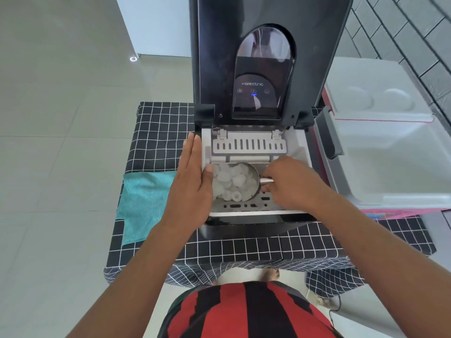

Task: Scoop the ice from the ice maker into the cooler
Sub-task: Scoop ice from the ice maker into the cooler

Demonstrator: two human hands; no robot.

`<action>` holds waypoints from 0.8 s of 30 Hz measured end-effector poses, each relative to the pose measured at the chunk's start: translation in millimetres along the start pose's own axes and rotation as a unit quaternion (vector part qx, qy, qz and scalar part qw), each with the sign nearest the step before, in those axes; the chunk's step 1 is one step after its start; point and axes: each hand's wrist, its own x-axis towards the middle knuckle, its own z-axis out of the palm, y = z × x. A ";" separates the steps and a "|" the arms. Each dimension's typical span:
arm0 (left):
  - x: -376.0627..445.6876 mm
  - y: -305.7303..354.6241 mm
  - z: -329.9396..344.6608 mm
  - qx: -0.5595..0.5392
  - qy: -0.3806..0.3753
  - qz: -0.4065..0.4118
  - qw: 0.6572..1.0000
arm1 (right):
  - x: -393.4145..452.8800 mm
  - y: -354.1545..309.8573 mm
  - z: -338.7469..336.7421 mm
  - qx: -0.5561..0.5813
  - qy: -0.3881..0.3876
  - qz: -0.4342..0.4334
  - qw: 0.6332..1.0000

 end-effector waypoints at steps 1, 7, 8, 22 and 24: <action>-0.5 0.4 0.0 -0.003 0.002 -0.001 1.000 | -1.9 1.6 -1.3 -0.001 0.001 -0.010 1.000; -1.6 1.6 0.5 -0.009 0.011 -0.004 1.000 | -12.3 13.8 -4.3 -0.015 0.060 -0.059 0.996; -1.4 1.3 0.7 -0.011 0.011 -0.005 1.000 | -14.3 15.0 -3.7 -0.011 0.064 -0.058 0.996; -0.1 -1.9 3.6 0.012 0.025 -0.003 1.000 | -33.5 26.6 -6.9 0.035 0.125 -0.085 0.988; 0.7 -2.1 3.7 0.026 0.022 -0.008 0.999 | -34.5 31.7 -6.7 0.052 0.133 -0.077 0.987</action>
